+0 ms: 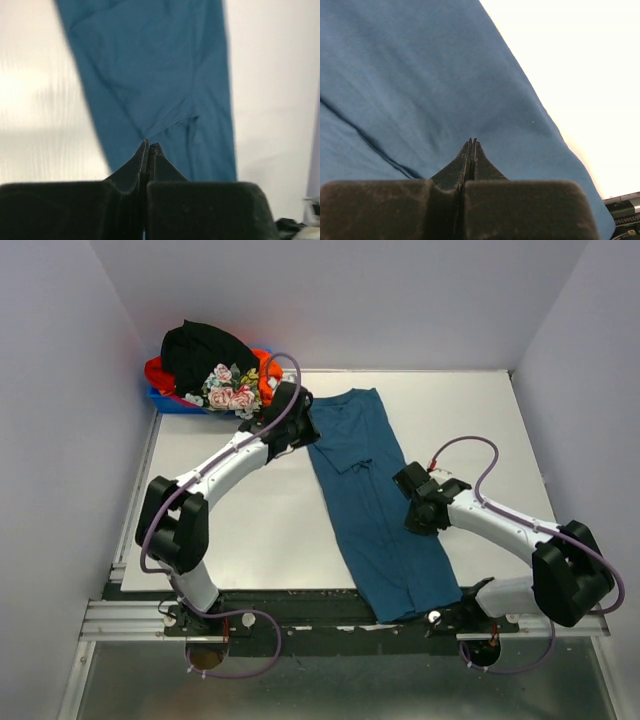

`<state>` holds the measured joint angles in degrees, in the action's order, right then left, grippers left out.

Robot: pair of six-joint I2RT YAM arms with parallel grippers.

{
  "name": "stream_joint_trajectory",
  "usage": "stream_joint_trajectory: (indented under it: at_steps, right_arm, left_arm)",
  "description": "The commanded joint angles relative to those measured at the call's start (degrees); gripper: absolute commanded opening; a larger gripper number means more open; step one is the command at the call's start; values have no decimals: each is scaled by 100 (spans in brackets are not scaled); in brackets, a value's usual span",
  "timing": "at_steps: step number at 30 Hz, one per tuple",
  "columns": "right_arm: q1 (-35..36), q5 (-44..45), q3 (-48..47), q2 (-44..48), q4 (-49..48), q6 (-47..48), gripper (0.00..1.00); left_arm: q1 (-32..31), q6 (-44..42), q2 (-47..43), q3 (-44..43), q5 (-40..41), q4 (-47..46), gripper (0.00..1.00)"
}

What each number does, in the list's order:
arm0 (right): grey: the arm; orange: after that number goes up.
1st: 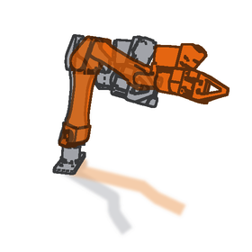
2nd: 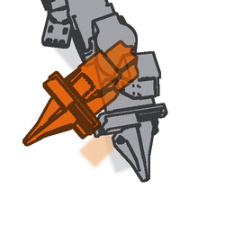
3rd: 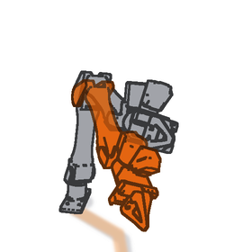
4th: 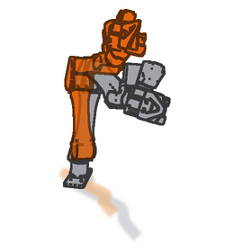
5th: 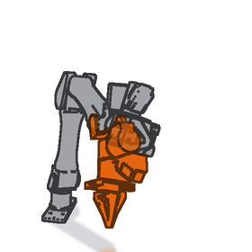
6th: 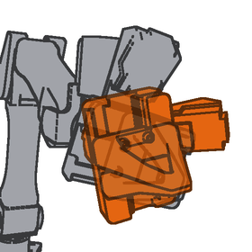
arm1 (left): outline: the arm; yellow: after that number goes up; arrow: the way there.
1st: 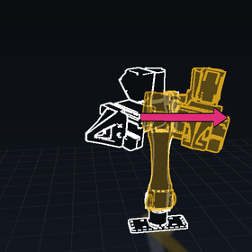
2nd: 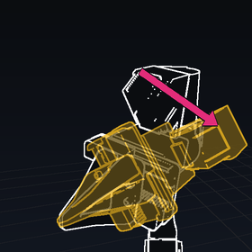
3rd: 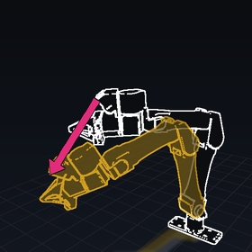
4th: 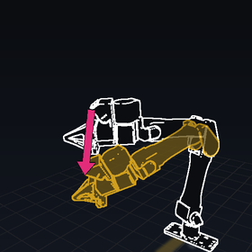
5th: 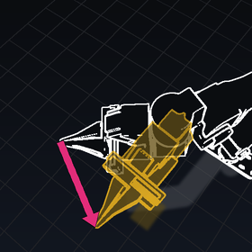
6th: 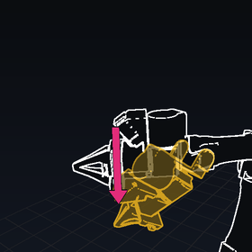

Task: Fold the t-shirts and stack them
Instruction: Rotate the tshirt 90 degrees

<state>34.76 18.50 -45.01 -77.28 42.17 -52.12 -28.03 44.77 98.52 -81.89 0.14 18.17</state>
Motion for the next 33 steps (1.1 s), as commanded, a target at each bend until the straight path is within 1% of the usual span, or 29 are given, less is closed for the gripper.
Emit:
stream_joint_trajectory:
  at_steps: [1, 3, 13, 19, 25, 29, 33]
  right_arm:
    - [-57, -145, 203, 81, -156, -211, 1]
    - [-57, -136, 247, 37, -183, -237, 1]
    - [-57, -207, 388, -156, -341, -343, 1]
    - [-57, -250, 458, -279, -438, -352, 1]
    - [-57, -435, 502, -446, -561, -343, 1]
    - [-57, -724, 564, -569, -815, -247, 1]
    - [-5, -927, 441, -824, -913, -220, 1]
  left_arm:
    - [-106, 619, -52, 1068, 943, 212, 0]
    - [-132, 682, 26, 1166, 1058, 265, 0]
    - [-343, 647, 808, 613, 1093, 432, 0]
    - [-361, 655, 1239, 358, 1137, 415, 0]
    - [-317, 576, 2126, -459, 1208, 836, 0]
    - [-247, 524, 2417, -828, 1208, 933, 0]
    - [-71, 374, 2882, -1469, 1243, 1468, 0]
